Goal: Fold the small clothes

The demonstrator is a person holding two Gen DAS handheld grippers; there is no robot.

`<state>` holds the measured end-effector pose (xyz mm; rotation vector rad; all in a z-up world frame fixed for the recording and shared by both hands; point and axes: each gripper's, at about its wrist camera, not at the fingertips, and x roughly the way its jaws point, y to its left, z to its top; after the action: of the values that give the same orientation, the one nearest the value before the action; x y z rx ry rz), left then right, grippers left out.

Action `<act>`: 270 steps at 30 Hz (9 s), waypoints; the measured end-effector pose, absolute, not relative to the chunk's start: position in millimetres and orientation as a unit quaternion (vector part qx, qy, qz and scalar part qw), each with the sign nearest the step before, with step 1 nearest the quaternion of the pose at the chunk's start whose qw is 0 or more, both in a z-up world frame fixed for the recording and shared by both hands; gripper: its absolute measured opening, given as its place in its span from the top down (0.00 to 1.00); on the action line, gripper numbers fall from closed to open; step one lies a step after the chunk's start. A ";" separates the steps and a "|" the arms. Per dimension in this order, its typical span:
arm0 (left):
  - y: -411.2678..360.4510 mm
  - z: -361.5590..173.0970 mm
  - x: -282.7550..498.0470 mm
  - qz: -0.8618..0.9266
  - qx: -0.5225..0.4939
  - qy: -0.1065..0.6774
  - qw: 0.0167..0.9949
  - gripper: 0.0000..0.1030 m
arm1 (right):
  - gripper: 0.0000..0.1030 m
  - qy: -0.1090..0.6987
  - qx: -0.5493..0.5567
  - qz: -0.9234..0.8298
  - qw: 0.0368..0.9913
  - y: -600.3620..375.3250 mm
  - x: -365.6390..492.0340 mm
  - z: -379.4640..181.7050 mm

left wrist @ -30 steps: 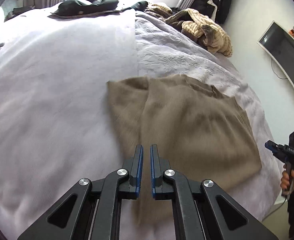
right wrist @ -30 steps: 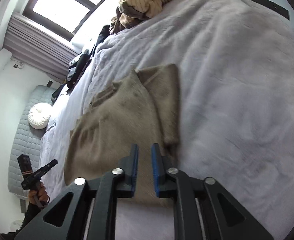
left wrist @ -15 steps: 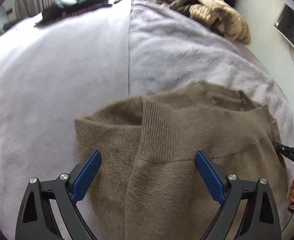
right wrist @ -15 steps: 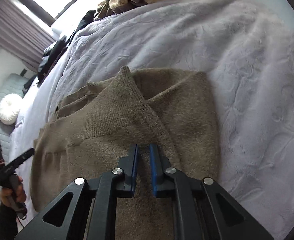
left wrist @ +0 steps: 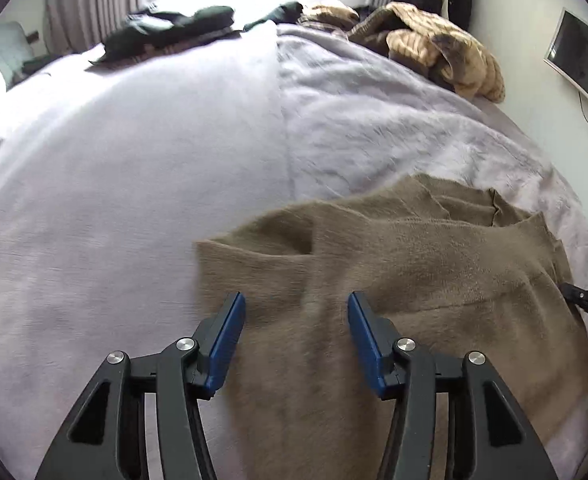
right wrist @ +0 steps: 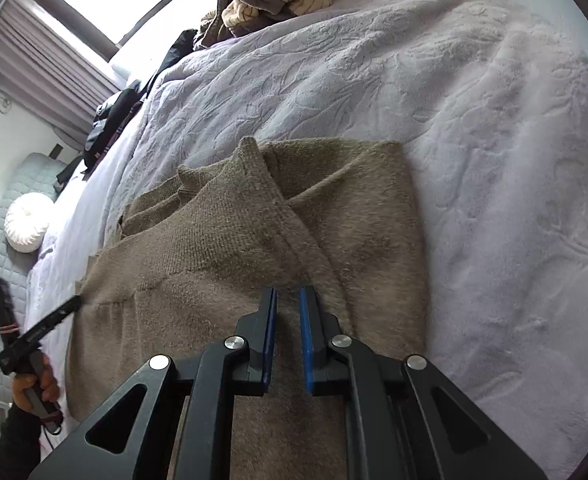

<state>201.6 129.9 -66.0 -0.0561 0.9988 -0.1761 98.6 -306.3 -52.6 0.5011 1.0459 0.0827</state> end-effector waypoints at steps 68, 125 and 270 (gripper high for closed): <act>140.2 -66.0 7.5 -0.082 -0.103 0.474 0.871 0.35 | 0.56 0.450 0.242 0.028 0.859 -256.2 -80.3 -22.8; 209.2 -58.1 -65.2 -0.034 -0.179 0.480 0.858 0.01 | 0.00 0.523 0.301 0.148 0.784 -112.3 -96.6 -23.5; -32.9 -45.8 107.7 -0.142 -0.024 0.501 0.853 0.14 | 0.32 0.411 0.347 0.198 0.820 -348.3 -22.2 -14.6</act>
<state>107.7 -32.9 -45.8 -0.0501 1.0539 -0.2995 -22.2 -348.3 -14.6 0.7386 0.8746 0.4213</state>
